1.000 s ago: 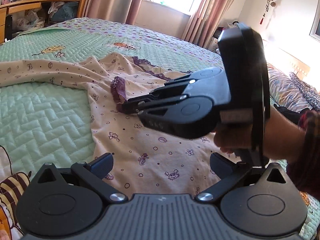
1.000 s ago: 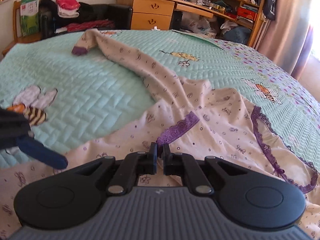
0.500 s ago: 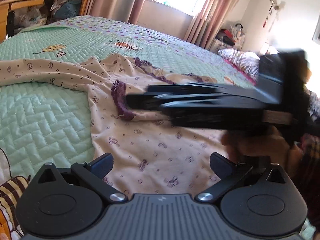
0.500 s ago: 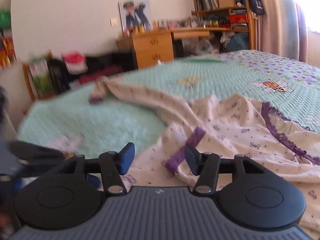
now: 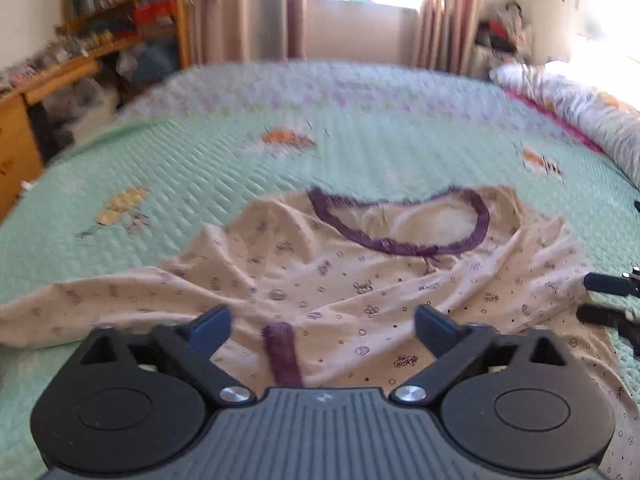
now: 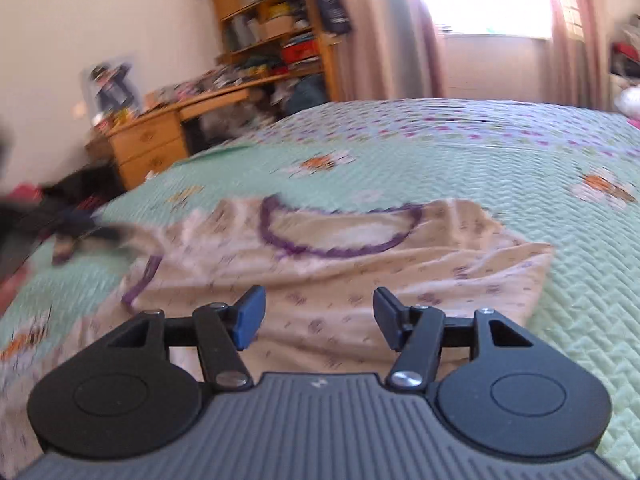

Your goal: Fold clothes

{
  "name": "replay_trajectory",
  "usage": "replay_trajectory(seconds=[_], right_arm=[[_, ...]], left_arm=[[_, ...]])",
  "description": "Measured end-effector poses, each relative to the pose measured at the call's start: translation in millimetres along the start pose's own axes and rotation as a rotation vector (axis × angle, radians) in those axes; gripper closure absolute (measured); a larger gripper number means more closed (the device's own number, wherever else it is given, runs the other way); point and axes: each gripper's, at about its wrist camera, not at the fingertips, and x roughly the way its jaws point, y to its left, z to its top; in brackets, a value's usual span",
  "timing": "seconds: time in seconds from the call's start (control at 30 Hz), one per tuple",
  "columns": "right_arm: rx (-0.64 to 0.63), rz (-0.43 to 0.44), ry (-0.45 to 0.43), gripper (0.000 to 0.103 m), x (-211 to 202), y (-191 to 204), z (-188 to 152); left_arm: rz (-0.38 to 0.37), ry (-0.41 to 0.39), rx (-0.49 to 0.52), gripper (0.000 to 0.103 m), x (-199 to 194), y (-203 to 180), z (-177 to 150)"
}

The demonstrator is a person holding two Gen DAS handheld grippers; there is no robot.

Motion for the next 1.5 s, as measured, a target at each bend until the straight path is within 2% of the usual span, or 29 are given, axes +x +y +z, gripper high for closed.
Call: replay_trajectory(seconds=[0.07,0.13,0.2,0.27,0.33,0.37,0.47,0.6,0.63,0.7,0.77,0.83,0.87,0.9,0.93,0.97,1.07,1.13,1.23,1.27,1.33,1.37,1.43,1.5], right_arm=[[-0.063,0.028,0.038,0.043,12,11,0],[-0.111,0.026,0.085,0.052,27,18,5],[-0.126,0.007,0.123,0.066,45,20,15],[-0.14,-0.011,0.162,0.073,63,23,25],[-0.115,-0.015,0.193,0.081,78,22,31],[-0.097,-0.016,0.208,0.081,86,21,33],[-0.093,0.022,0.347,0.082,104,23,19],[-0.171,0.099,0.46,0.082,86,36,2],[-0.185,0.116,0.471,0.082,81,36,4],[-0.185,0.129,0.435,0.082,74,35,14],[-0.117,0.121,0.331,0.081,72,30,31],[-0.061,0.117,0.27,0.08,84,24,42],[-0.023,0.157,0.336,0.08,99,22,40],[0.024,0.225,0.463,0.079,120,19,32],[0.028,0.274,0.523,0.079,126,21,26],[0.002,0.309,0.54,0.076,123,25,20],[-0.069,0.444,0.629,0.075,99,33,25],[-0.11,0.43,0.55,0.075,87,35,39],[-0.03,0.327,0.388,0.067,103,25,50],[-0.02,0.329,0.404,0.064,112,26,44],[-0.028,0.389,0.534,0.064,133,33,20],[-0.042,0.412,0.546,0.064,131,36,14],[-0.049,0.457,0.474,0.063,108,37,16],[0.02,0.489,0.34,0.062,85,26,25]], left_arm=[[0.0,0.037,0.061,0.016,23,-6,6],[-0.012,0.106,0.058,0.019,48,-5,10],[0.004,0.187,0.049,0.022,78,2,11],[0.064,0.213,0.05,0.019,96,8,12],[0.058,0.213,0.03,0.019,102,13,18],[0.064,0.214,0.05,0.019,102,12,19],[0.078,0.22,0.101,0.017,100,11,21],[0.102,0.204,0.13,0.002,104,18,14],[0.104,0.201,0.119,0.002,105,20,14],[0.091,0.203,0.098,0.002,106,25,15],[0.085,0.208,0.085,0.002,107,28,17],[0.092,0.213,0.083,0.002,108,31,18],[0.095,0.216,0.084,0.001,109,31,19],[0.097,0.215,0.089,0.001,109,31,19],[0.098,0.214,0.095,0.001,109,30,19],[0.099,0.212,0.1,0.001,109,29,19],[0.093,0.208,0.106,0.001,111,31,18],[0.088,0.205,0.101,0.001,110,32,18],[0.084,0.201,0.097,0.001,109,33,17],[0.086,0.201,0.098,0.001,109,33,17],[0.089,0.197,0.101,0.001,108,33,16],[0.089,0.192,0.103,0.001,108,33,15],[0.082,0.183,0.097,0.001,107,34,13],[0.082,0.177,0.085,0.001,107,36,12]])
